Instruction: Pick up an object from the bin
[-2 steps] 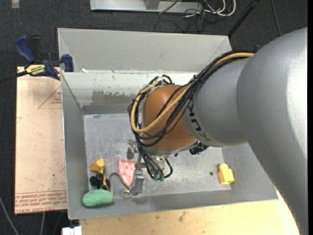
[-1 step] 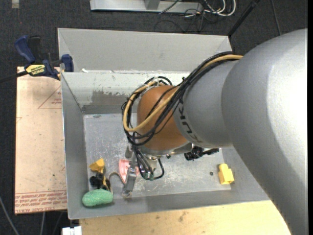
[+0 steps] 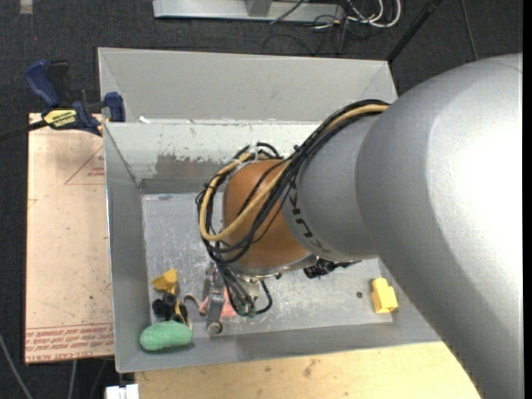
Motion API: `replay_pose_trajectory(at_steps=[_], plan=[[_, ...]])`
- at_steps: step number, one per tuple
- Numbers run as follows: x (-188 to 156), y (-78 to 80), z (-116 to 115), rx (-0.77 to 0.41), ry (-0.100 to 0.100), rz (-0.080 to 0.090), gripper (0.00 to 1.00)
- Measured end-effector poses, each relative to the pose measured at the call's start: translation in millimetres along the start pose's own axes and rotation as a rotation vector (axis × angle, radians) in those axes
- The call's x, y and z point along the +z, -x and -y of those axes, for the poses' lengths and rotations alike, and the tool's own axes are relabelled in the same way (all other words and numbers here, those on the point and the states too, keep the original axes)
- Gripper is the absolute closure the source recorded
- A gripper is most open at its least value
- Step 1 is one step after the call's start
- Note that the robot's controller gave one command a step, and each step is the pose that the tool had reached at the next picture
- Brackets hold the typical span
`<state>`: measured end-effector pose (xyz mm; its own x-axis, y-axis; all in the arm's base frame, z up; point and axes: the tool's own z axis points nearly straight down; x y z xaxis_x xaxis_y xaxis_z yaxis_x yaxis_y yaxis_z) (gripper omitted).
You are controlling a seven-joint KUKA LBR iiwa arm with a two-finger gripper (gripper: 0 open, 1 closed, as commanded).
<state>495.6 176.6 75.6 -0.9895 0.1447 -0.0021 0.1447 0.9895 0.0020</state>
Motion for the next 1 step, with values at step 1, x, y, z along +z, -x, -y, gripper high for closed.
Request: replay_pose_trajectory(at_steps=[1], plan=[[0.0,0.0,0.1,0.001,0.0,0.0,1.0]])
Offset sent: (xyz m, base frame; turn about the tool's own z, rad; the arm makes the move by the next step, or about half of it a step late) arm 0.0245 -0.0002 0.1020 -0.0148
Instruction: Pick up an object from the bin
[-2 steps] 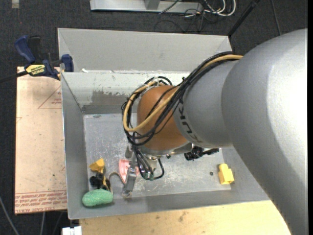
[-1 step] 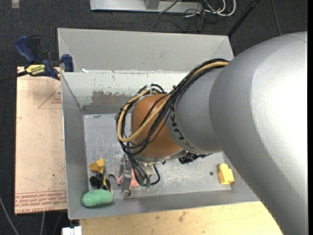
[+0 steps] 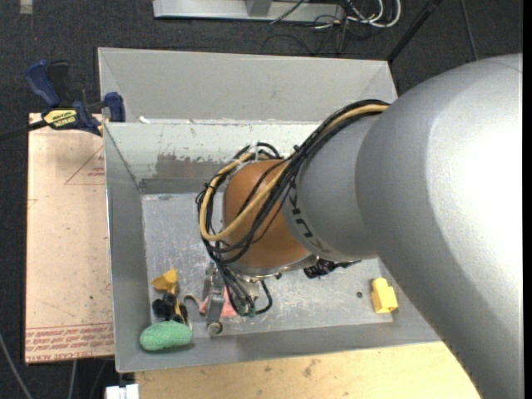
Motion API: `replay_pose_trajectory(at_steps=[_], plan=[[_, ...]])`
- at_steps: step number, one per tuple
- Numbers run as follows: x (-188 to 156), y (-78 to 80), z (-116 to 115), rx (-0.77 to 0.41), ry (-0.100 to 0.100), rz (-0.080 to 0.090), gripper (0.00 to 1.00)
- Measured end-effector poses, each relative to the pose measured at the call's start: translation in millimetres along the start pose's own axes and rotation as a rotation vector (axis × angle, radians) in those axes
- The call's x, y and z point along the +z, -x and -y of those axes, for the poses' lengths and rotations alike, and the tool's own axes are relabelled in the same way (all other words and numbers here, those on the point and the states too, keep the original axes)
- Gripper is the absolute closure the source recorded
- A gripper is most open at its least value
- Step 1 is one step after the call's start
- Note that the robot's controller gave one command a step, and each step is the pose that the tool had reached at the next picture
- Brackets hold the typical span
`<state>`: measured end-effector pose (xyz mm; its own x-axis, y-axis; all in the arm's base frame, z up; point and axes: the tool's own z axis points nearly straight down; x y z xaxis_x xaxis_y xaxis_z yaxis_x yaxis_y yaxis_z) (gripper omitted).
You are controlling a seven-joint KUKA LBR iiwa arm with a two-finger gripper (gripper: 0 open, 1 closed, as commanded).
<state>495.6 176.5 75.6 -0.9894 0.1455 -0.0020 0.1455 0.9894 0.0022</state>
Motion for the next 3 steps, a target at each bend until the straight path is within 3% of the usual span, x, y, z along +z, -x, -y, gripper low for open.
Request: replay_pose_trajectory(at_steps=[1,2,3], plan=[[-49,10.6,-2,-0.009,-0.004,-0.007,1.0],[-69,23.5,9,-0.007,0.006,0.012,1.0],[-50,14.4,-9,-0.01,-0.006,-0.006,1.0]])
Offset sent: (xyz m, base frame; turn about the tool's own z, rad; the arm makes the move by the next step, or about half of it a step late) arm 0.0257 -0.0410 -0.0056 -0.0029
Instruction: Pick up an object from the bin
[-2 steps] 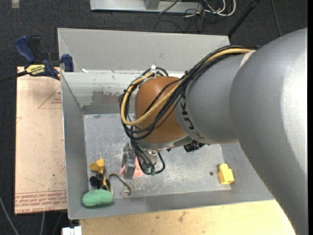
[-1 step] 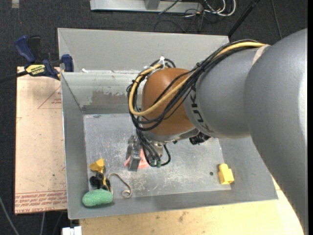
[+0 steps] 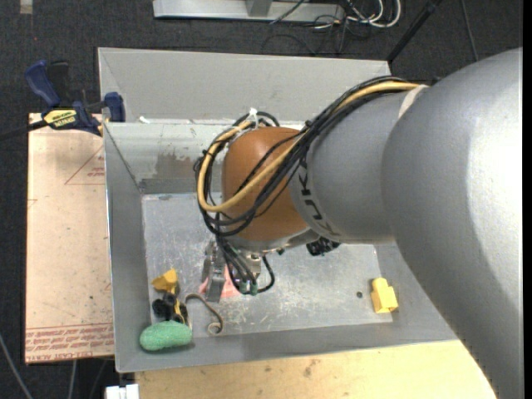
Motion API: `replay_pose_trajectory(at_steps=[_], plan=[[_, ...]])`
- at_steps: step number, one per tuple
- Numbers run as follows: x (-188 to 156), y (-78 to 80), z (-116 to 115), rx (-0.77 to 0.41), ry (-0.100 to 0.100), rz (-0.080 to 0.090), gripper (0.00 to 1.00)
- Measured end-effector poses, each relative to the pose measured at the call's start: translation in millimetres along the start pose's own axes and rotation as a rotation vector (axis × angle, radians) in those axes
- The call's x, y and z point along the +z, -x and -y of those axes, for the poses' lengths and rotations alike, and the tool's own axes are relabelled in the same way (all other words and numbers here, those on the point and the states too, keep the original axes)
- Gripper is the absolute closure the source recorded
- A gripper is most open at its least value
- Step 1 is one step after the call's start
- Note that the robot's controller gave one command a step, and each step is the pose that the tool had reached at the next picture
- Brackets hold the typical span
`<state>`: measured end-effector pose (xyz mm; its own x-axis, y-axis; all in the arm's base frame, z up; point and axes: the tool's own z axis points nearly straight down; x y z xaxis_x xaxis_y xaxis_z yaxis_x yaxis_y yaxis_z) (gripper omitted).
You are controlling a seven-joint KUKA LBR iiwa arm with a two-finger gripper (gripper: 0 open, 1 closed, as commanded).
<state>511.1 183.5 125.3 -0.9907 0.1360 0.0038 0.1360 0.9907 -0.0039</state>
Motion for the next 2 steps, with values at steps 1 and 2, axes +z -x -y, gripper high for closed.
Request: replay_pose_trajectory(at_steps=[1,2], plan=[[-49,0.4,4,-0.023,0.004,-0.002,1.0],[-27,33.9,56,-0.037,0.009,0.016,1.0]])
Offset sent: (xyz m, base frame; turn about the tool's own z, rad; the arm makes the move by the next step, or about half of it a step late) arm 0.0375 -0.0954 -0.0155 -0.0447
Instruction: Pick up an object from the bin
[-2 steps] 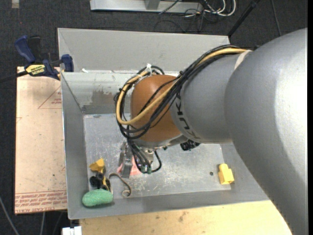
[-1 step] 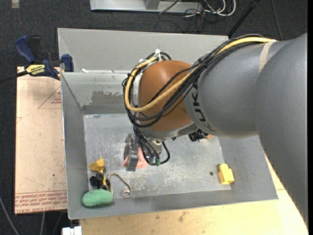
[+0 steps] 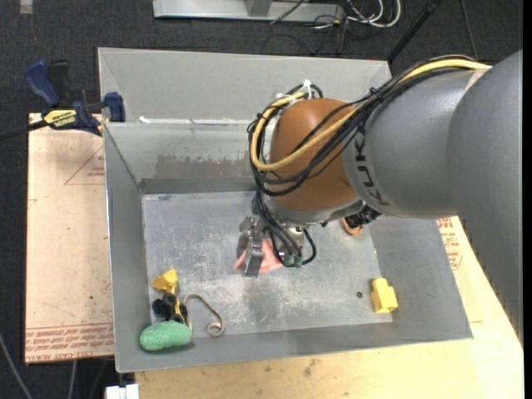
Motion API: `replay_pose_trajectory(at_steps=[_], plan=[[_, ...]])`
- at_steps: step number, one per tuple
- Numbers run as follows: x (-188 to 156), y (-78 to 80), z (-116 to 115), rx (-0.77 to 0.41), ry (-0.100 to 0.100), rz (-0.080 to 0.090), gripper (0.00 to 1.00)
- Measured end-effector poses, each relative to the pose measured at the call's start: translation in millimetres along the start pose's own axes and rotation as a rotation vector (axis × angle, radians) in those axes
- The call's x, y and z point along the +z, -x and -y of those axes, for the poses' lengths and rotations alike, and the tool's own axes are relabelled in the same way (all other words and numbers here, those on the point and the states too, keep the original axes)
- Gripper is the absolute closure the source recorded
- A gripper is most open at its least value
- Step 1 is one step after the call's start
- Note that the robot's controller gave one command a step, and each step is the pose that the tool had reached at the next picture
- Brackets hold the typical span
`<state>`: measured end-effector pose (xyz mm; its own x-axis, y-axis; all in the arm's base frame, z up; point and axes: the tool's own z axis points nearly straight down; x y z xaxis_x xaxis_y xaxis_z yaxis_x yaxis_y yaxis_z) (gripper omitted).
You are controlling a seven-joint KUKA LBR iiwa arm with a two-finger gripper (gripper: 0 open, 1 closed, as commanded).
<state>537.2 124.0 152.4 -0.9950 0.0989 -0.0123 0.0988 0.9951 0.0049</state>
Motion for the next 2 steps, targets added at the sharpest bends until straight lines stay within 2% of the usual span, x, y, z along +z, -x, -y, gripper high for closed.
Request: replay_pose_trajectory(at_steps=[1,2], plan=[[8,3.8,-1,0.015,-0.01,-0.024,1.0],[-55,6.5,14,-0.002,-0.003,-0.015,1.0]])
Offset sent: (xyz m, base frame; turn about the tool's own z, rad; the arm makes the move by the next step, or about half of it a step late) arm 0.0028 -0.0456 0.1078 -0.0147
